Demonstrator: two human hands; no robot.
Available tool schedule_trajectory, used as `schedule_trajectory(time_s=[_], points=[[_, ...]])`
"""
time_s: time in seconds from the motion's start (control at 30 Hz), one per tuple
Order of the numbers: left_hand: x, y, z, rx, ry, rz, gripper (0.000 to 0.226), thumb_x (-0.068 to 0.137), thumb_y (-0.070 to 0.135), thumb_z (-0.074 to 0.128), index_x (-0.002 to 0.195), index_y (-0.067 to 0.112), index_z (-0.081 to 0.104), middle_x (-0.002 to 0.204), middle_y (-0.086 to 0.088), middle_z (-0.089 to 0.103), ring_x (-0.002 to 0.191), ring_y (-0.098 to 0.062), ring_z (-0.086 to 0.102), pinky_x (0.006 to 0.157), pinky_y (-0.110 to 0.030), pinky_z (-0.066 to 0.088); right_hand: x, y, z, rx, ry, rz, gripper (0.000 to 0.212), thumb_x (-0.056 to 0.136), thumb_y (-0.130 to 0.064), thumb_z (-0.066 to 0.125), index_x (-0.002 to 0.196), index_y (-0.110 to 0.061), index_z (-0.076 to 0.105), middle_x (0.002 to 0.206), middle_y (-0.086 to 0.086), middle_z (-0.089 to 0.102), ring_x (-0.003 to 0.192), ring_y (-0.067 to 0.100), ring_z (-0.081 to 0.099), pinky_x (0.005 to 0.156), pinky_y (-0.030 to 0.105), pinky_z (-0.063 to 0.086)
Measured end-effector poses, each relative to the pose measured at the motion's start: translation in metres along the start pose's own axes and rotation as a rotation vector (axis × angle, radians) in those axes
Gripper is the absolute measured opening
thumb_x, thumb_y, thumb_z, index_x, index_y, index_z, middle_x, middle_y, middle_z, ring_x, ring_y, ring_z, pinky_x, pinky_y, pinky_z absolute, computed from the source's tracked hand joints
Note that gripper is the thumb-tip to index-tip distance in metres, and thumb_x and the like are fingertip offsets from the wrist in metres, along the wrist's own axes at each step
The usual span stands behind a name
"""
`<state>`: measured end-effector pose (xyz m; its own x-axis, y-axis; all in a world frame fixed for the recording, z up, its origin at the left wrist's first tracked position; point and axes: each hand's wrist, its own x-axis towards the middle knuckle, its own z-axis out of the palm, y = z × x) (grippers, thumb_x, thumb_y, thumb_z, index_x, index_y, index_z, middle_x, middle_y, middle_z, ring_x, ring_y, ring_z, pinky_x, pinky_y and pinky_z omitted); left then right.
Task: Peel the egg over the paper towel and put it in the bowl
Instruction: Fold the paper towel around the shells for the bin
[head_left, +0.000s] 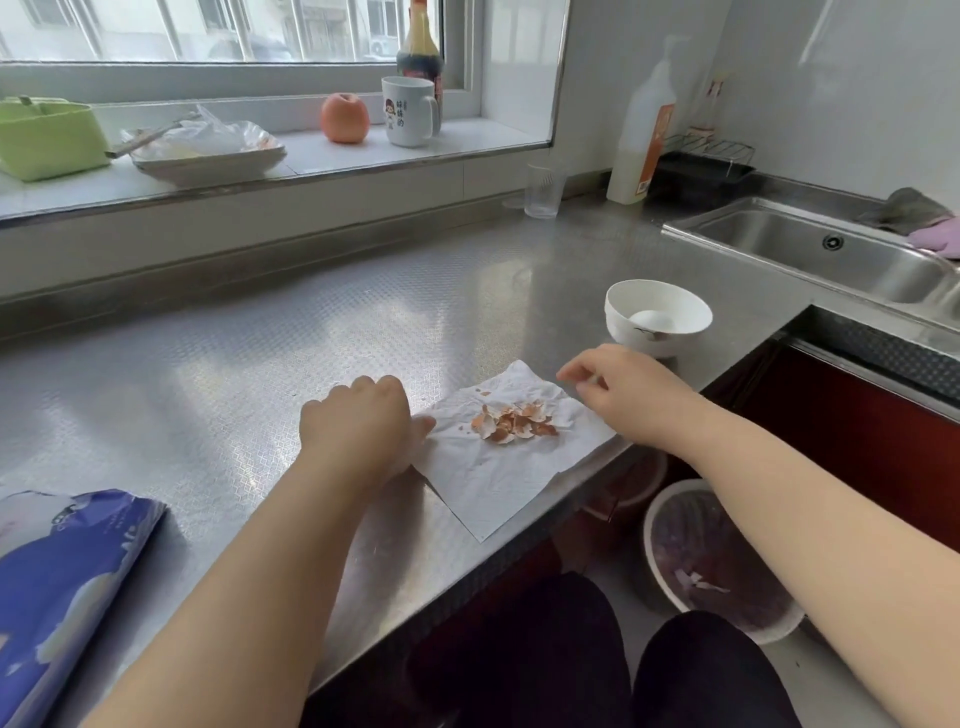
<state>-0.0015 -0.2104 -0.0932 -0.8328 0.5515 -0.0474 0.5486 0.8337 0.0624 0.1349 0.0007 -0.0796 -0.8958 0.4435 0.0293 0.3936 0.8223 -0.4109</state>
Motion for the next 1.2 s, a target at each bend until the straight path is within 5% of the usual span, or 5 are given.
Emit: schedule_trajectory(time_s=[0.4, 0.57, 0.73, 0.9, 1.2], points=[[0.002, 0.01, -0.01, -0.232, -0.18, 0.088, 0.035, 0.092, 0.034, 0.055, 0.081, 0.006, 0.073, 0.075, -0.006, 0.066, 0.066, -0.021, 0.053, 0.061, -0.029, 0.041, -0.008, 0.006, 0.013, 0.119, 0.009, 0.18, 0.012, 0.087, -0.032, 0.061, 0.08, -0.023, 0.062, 0.08, -0.009, 0.061, 0.082, 0.015, 0.058, 0.073, 0.03, 0.045], [0.0, 0.005, -0.018, -0.392, -0.211, 0.123, 0.006, 0.088, 0.022, 0.053, 0.091, 0.018, 0.056, 0.085, 0.002, 0.064, 0.069, -0.018, 0.054, 0.066, -0.031, 0.042, -0.011, 0.008, 0.011, 0.234, 0.032, 0.13, 0.015, 0.091, -0.028, 0.055, 0.104, -0.021, 0.061, 0.089, -0.003, 0.062, 0.081, 0.016, 0.057, 0.072, 0.034, 0.049], [-0.009, -0.014, -0.031, -0.578, -0.448, 0.278, 0.055, 0.084, -0.003, 0.05, 0.126, 0.033, 0.053, 0.108, 0.011, 0.066, 0.086, -0.014, 0.063, 0.077, -0.029, 0.051, -0.022, -0.001, 0.001, 0.451, -0.089, 0.098, 0.036, 0.094, -0.003, 0.039, 0.113, -0.02, 0.065, 0.078, -0.004, 0.056, 0.052, 0.008, 0.054, 0.046, 0.012, 0.045], [-0.002, -0.012, -0.011, -0.393, -0.17, 0.379, 0.046, 0.085, 0.009, 0.064, 0.121, 0.036, 0.06, 0.114, 0.017, 0.062, 0.098, -0.005, 0.062, 0.079, -0.019, 0.048, -0.029, -0.002, 0.003, 0.447, -0.21, 0.07, 0.048, 0.087, 0.006, 0.032, 0.115, -0.015, 0.065, 0.11, 0.001, 0.065, 0.068, 0.009, 0.065, 0.055, 0.009, 0.046], [-0.004, 0.015, 0.001, -0.773, -0.036, 0.25, 0.01, 0.086, 0.024, 0.069, 0.089, 0.019, 0.061, 0.084, 0.003, 0.072, 0.072, -0.009, 0.065, 0.065, -0.022, 0.047, -0.031, -0.003, 0.012, 0.2, -0.032, -0.108, 0.014, 0.082, -0.02, 0.071, 0.096, -0.018, 0.069, 0.092, -0.003, 0.063, 0.067, -0.002, 0.051, 0.062, 0.004, 0.038]])
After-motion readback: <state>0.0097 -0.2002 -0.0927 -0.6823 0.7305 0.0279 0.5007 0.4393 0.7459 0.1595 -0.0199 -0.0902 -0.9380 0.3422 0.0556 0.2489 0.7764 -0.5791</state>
